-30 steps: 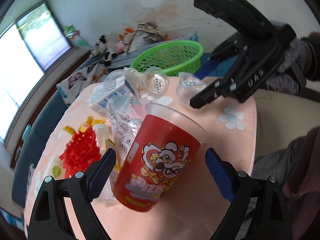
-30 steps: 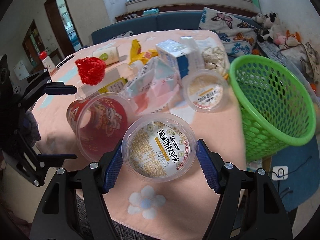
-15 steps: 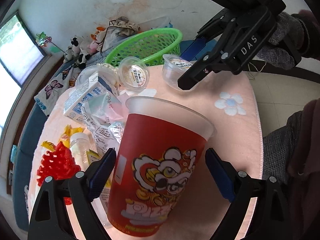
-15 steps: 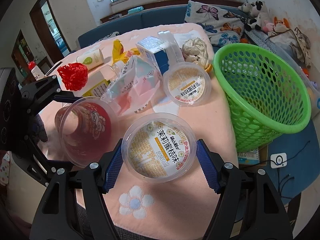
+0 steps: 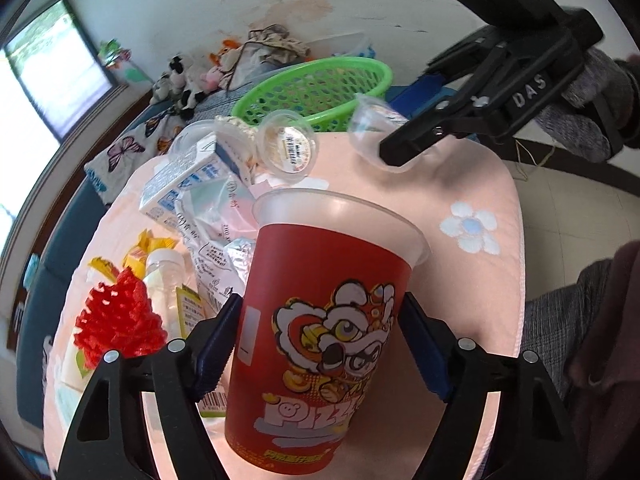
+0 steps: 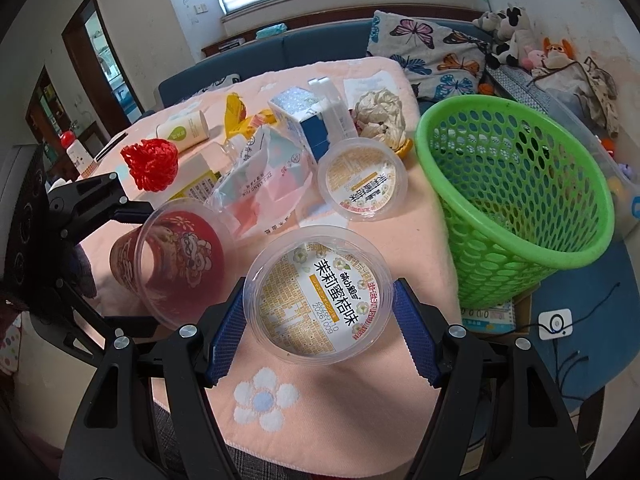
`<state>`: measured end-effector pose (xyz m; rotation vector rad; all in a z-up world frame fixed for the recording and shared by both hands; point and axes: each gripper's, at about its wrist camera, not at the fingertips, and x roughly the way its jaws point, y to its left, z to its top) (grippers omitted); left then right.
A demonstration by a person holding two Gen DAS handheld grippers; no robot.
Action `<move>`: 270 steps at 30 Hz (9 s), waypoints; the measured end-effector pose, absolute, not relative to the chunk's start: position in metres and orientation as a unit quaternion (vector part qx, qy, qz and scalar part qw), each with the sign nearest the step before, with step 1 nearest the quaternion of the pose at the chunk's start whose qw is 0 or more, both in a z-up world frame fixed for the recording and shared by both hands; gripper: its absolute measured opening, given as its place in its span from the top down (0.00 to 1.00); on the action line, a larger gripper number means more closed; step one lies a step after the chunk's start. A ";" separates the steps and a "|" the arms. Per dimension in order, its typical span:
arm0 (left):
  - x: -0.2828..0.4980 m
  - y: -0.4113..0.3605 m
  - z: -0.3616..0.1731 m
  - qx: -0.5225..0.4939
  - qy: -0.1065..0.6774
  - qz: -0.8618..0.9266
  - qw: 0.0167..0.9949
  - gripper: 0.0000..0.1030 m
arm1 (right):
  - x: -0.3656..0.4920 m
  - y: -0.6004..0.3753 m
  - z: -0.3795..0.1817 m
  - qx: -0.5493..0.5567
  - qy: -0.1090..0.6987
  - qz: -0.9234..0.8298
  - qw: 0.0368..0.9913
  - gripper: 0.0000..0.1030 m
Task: Collect trash
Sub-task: 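Lift the clear lidded cup with the right tool and carry it over the green basket, then open the right tool to drop the clear cup into the green basket, then carry the red cup over the green basket with the left tool and release it, then grasp the red tinsel bundle with the left tool, then grasp the white plastic wrapper with the right tool and lift it, then drop the wrapper into the green basket with the right tool, then carry the red tinsel over the green basket with the left tool and release it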
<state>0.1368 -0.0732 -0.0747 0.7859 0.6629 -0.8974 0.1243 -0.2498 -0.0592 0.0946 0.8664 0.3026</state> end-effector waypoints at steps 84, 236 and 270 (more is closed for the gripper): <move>0.302 -0.308 -0.031 0.163 0.413 -0.349 0.825 0.23 | 0.140 -0.444 -0.060 0.114 0.361 -0.016 0.926 0.26; 0.226 -0.180 0.048 0.135 0.249 -0.261 0.923 0.67 | 0.211 -0.435 -0.052 0.136 0.357 0.003 0.924 0.52; 0.266 -0.291 0.011 0.172 0.301 -0.309 0.886 0.30 | 0.141 -0.446 -0.047 0.132 0.339 -0.016 0.932 0.43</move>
